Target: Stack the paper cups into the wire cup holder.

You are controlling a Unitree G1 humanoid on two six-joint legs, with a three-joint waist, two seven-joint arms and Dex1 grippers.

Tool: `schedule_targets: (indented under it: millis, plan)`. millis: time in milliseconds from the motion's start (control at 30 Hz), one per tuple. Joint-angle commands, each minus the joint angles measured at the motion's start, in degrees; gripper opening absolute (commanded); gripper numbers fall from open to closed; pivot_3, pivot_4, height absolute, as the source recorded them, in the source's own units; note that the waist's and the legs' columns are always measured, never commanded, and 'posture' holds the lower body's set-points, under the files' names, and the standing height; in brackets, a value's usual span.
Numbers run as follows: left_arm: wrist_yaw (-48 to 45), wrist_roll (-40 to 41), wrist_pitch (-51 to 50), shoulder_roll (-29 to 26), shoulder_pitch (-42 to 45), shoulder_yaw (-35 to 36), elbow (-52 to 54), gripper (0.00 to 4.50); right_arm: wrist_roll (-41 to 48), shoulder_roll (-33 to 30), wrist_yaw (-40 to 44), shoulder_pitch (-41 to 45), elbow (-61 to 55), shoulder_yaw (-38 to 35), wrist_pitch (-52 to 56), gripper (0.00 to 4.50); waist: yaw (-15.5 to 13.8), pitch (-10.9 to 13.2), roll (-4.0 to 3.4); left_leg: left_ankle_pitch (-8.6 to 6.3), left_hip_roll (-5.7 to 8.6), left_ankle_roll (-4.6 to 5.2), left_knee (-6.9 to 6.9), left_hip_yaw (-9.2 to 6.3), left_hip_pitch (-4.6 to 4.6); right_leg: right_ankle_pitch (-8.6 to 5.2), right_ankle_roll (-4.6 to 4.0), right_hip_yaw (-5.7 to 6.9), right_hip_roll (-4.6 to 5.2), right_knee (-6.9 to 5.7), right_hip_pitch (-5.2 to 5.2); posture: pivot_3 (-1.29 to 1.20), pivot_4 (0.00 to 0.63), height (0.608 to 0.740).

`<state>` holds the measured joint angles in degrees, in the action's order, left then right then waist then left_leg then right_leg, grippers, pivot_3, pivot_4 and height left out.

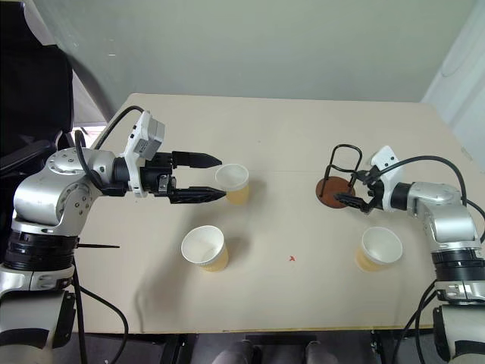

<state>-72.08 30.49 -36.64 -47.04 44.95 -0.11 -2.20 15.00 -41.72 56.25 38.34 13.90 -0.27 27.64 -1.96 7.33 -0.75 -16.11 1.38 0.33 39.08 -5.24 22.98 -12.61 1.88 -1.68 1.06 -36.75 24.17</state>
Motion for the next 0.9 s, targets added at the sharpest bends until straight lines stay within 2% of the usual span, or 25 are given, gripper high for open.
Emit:
schedule_targets:
  millis: [33, 167, 500, 900]
  plan:
    - [0.4, 0.0, 0.6, -0.8, 0.9, 1.5, 1.4, 4.47, -0.9, 0.4, -0.8, 1.8, 0.4, -0.1, -1.6, 4.43, 0.0, 0.0, 0.00, 0.00, 0.00, 0.00, 0.00, 0.00, 0.00, 0.00, 0.00, 0.00, 0.00, 0.00, 0.00, 0.00, 0.150, 0.740]
    - [0.5, 0.0, 0.4, -0.9, 0.7, 1.7, 1.6, 4.50, -1.1, 0.8, -0.8, 2.4, 1.0, -0.2, -1.5, 3.57, 0.0, 0.0, 0.00, 0.00, 0.00, 0.00, 0.00, 0.00, 0.01, 0.00, 0.00, 0.00, 0.00, -0.01, 0.00, 0.00, 0.150, 0.740]
    - [-3.1, 3.3, -4.5, -3.1, -1.7, 0.4, 6.7, 4.50, 3.2, -2.8, 5.4, 1.8, -4.6, -1.3, 4.4, 0.04, 0.0, 0.0, -0.01, 0.00, 0.00, -0.01, -0.05, 0.01, 0.06, 0.00, 0.00, 0.00, 0.00, -0.01, 0.00, 0.00, 0.150, 0.740]
    - [-10.4, 3.5, -4.3, -9.3, -2.1, -0.7, 10.2, 4.50, 10.2, -8.4, 11.1, -0.5, -26.0, 0.0, 12.9, 0.04, 0.0, 0.0, -0.01, 0.00, 0.00, -0.01, -0.08, -0.01, 0.06, 0.00, 0.00, 0.00, 0.00, 0.08, 0.01, 0.00, 0.150, 0.740]
